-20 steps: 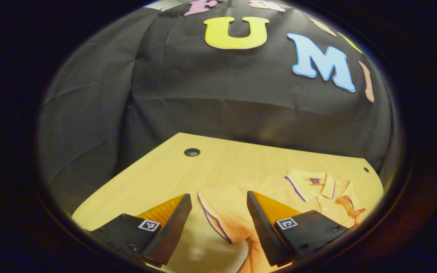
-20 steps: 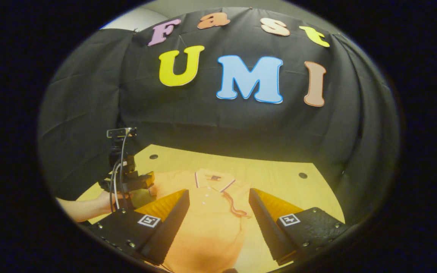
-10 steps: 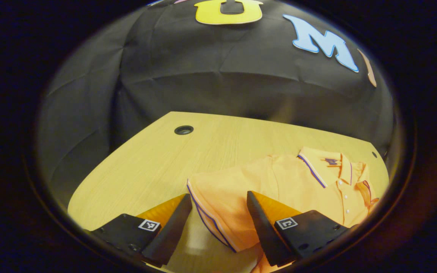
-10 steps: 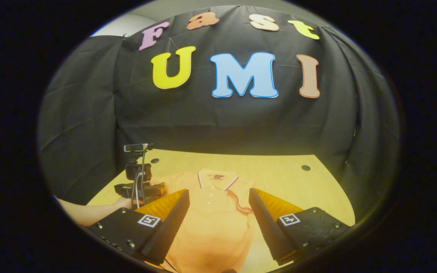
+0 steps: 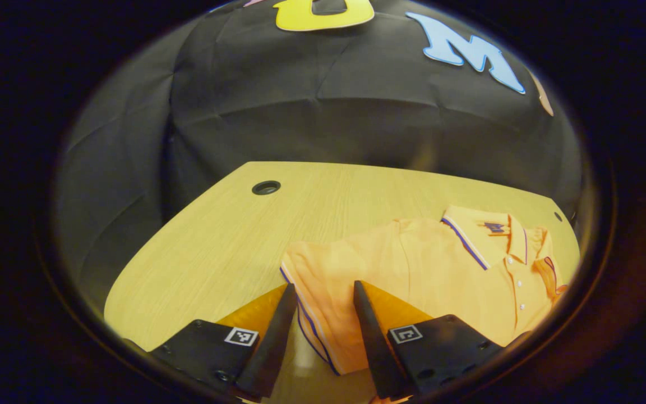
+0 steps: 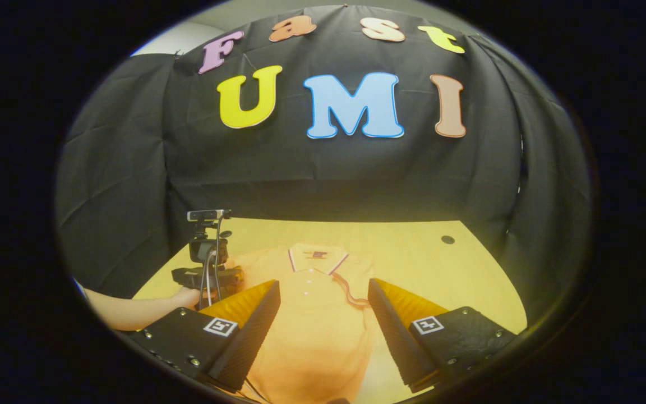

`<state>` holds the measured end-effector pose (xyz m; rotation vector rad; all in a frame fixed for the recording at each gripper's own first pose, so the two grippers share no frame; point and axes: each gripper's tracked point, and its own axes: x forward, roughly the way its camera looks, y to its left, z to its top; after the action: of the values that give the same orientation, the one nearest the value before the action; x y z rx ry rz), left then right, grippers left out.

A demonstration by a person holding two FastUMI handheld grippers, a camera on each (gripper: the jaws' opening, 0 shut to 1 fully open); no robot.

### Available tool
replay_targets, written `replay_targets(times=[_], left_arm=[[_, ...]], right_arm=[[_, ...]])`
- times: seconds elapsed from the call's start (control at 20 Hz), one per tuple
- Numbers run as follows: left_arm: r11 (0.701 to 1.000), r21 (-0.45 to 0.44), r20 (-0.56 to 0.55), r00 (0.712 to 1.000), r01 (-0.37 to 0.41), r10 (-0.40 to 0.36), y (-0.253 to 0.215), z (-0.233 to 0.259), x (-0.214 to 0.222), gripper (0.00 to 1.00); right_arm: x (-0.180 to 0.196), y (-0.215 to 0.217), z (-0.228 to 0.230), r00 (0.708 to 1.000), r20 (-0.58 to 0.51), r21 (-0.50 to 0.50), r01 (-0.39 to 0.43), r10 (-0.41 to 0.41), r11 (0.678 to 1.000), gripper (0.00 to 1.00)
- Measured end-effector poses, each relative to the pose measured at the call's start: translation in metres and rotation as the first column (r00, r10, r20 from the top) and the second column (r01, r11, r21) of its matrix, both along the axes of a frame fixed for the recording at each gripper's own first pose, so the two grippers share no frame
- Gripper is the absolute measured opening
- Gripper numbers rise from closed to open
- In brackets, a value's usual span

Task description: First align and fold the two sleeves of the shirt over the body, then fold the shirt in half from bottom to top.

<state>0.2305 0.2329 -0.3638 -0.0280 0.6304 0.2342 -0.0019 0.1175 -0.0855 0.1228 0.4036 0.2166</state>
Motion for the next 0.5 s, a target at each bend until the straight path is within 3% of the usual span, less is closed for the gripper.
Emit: replay_targets(times=[0.05,0.25,0.35,0.45,0.5], left_arm=[[1.000,0.001,-0.002,1.000,0.003,-0.003,-0.001,-0.001,0.001,0.54],[0.999,0.042,-0.012,1.000,0.018,-0.018,-0.003,-0.001,0.004,0.14],[0.997,0.079,-0.023,1.000,0.019,-0.017,-0.002,0.001,0.005,0.09],[0.996,0.085,0.002,1.000,0.017,-0.017,-0.005,0.013,0.005,0.12],[0.996,0.087,0.015,1.000,0.019,-0.021,-0.007,0.020,0.005,0.09]], right_arm=[[-0.001,-0.001,-0.002,1.000,-0.005,0.002,0.001,-0.001,1.000,0.98],[-0.004,-0.008,-0.008,1.000,-0.018,-0.001,0.016,-0.016,1.000,0.98],[-0.006,-0.013,-0.010,0.999,-0.021,-0.008,0.029,-0.029,1.000,0.98],[-0.007,-0.020,-0.011,0.999,-0.019,-0.017,0.045,-0.046,0.999,0.98],[-0.007,-0.024,-0.012,0.998,-0.020,-0.017,0.055,-0.055,0.998,0.98]])
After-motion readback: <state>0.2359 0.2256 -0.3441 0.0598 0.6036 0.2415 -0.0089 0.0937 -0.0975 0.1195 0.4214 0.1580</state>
